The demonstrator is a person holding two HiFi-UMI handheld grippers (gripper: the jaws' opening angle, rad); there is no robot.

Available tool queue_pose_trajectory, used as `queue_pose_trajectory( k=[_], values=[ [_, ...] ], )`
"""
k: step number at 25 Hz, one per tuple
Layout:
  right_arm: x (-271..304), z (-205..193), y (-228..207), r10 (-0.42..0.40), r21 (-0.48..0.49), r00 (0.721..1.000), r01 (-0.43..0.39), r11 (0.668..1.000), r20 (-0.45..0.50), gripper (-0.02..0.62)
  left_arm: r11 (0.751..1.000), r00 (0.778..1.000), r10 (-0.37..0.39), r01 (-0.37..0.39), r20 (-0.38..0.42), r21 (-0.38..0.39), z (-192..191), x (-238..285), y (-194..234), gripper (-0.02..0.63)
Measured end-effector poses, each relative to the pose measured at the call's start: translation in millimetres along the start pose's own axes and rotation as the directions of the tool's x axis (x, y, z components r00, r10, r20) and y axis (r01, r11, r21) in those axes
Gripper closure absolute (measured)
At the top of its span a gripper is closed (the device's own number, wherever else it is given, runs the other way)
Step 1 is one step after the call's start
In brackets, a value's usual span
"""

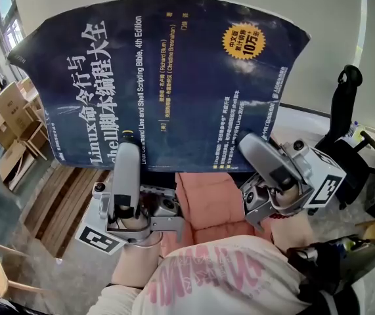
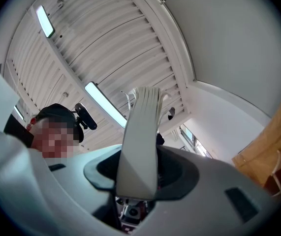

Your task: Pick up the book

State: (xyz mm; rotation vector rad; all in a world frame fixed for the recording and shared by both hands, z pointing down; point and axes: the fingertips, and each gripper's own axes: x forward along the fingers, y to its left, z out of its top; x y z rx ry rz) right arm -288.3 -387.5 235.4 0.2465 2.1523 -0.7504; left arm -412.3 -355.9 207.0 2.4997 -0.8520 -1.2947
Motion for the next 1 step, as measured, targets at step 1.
queue_pose_trajectory(
  k=[1],
  values=[
    [0.2,0.8,0.7,0.001,0.007,1.0,-0.001,1.0,0.005,0.417,1.0,1.0,0.003,-0.003,0.0,0.001,-0.4,0.2,-0.6,0.414]
  ],
)
